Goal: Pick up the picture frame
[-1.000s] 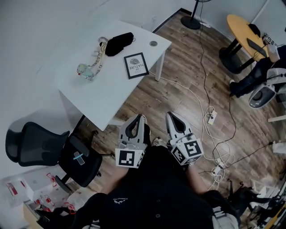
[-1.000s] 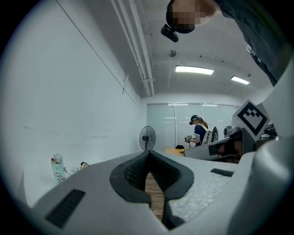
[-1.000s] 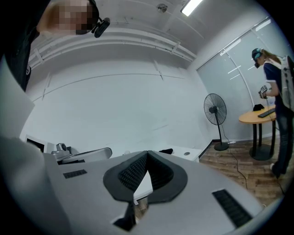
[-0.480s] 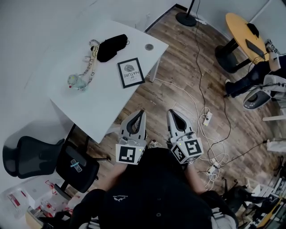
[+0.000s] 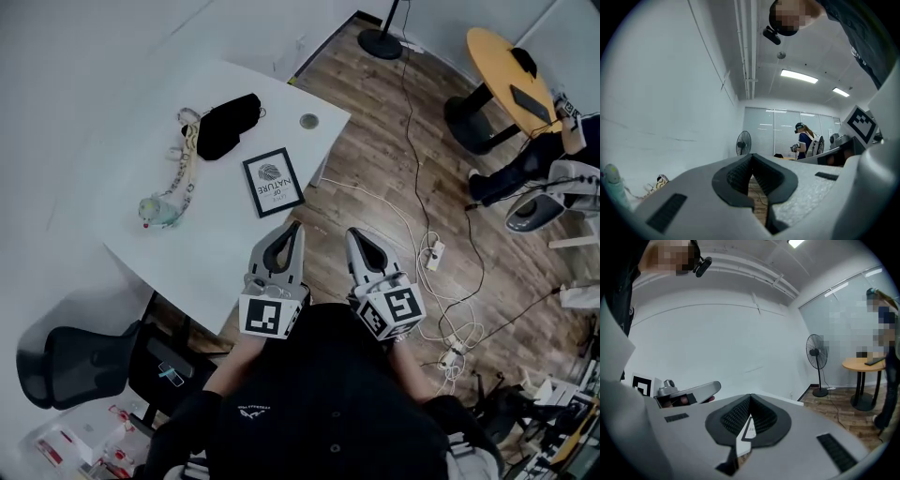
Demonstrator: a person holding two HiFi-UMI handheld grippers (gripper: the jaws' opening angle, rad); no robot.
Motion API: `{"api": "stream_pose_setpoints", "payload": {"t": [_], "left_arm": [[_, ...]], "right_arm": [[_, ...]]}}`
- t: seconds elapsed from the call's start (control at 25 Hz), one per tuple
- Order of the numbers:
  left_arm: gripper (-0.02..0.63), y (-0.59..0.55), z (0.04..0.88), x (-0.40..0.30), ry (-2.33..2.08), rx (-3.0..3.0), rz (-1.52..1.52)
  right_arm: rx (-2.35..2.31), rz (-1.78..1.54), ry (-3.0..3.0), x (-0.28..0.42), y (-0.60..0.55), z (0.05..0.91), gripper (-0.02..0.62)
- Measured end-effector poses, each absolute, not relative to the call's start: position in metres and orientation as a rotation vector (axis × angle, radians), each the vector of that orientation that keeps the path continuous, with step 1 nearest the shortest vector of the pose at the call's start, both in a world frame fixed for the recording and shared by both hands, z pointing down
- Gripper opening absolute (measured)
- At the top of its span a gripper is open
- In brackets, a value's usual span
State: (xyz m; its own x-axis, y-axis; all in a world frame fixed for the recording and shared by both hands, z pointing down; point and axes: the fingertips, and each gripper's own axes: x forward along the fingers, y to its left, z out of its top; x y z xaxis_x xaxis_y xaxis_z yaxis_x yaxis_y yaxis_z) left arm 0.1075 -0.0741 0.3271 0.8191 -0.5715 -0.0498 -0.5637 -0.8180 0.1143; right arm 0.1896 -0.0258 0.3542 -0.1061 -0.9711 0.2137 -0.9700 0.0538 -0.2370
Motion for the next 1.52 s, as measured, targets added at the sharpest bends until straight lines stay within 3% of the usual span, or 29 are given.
{"api": "stream_pose_setpoints", "payload": {"t": [1.52], "left_arm": [[0.006,-0.222,0.414,0.067,-1.237,2.671,0.137]], "right_arm": [[-1.916,-0.807,2.54,0.18,-0.195,0.44,-0.002]]}}
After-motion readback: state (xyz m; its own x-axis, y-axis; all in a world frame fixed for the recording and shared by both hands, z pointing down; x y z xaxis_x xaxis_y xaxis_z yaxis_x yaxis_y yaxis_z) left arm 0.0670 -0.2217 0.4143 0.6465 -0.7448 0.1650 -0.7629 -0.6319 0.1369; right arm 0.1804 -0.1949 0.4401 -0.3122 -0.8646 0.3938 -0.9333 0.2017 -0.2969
